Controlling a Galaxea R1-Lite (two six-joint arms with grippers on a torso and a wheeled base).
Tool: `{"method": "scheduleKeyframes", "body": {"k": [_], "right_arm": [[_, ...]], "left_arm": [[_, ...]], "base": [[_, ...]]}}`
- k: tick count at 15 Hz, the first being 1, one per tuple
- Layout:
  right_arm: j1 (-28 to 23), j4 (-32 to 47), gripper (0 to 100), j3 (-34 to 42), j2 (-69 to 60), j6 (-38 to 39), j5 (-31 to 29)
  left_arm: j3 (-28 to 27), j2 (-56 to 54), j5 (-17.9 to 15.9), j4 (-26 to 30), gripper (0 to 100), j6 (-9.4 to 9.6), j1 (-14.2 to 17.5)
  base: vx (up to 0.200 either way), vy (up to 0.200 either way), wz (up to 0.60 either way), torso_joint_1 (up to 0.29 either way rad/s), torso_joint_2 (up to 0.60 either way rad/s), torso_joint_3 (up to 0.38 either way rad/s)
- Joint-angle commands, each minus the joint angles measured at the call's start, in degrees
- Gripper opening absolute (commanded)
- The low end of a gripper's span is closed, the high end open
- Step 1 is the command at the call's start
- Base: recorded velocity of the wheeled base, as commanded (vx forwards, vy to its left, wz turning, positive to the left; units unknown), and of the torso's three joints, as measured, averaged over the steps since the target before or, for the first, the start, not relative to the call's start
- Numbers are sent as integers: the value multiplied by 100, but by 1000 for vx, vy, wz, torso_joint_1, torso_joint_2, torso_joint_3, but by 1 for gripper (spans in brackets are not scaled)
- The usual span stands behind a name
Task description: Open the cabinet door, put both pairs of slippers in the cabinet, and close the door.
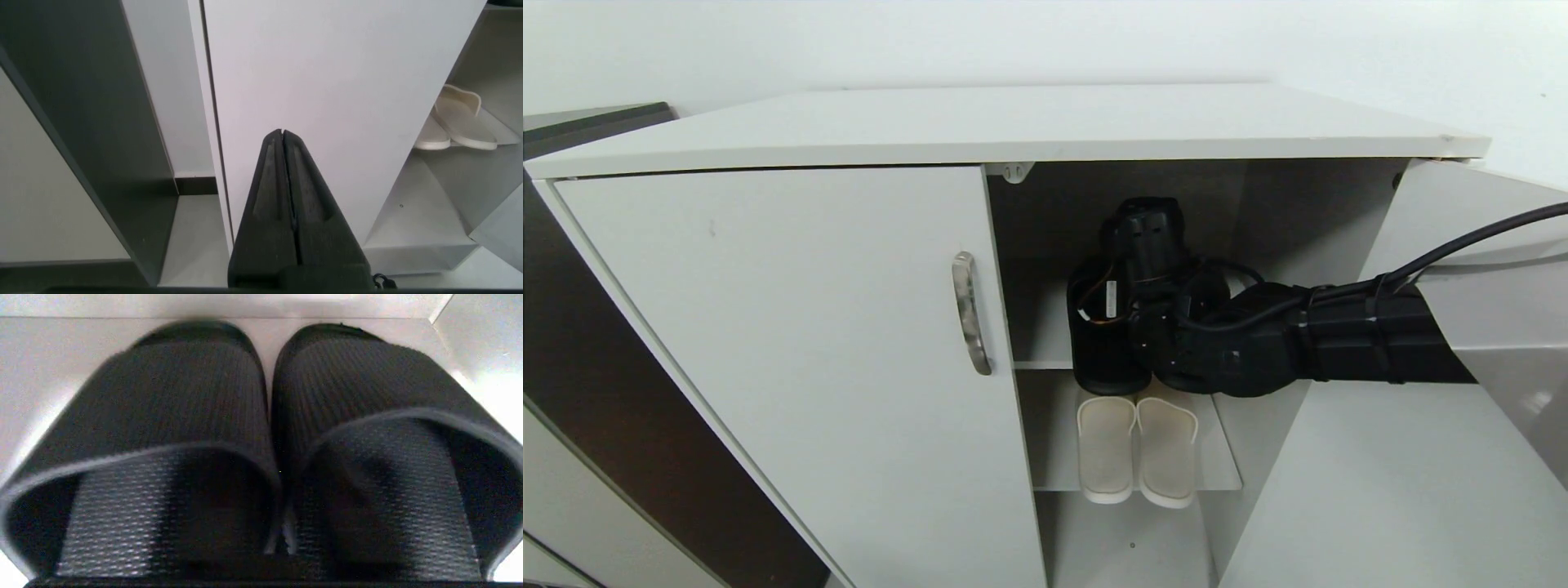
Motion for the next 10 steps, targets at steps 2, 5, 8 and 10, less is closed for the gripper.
{"method": "scheduleKeyframes", "body": {"k": [2,5,8,10], "right_arm": [[77,4,100,182,-157,-3,-31],[271,-40,100,630,-527,33,-48],[525,-76,100,1149,-1080,59,-110],[754,-287,100,1746,-1449,59,-110]], "left_arm": [[0,-1,-2,-1,0,-1,0],[0,-1,-2,-1,0,-1,0],[0,-1,7,-1,0,-1,0],[0,-1,7,-1,0,-10,0]], "base": [[0,0,0,0,0,0],[0,0,0,0,0,0],[0,0,0,0,0,0],[0,0,0,0,0,0]]}}
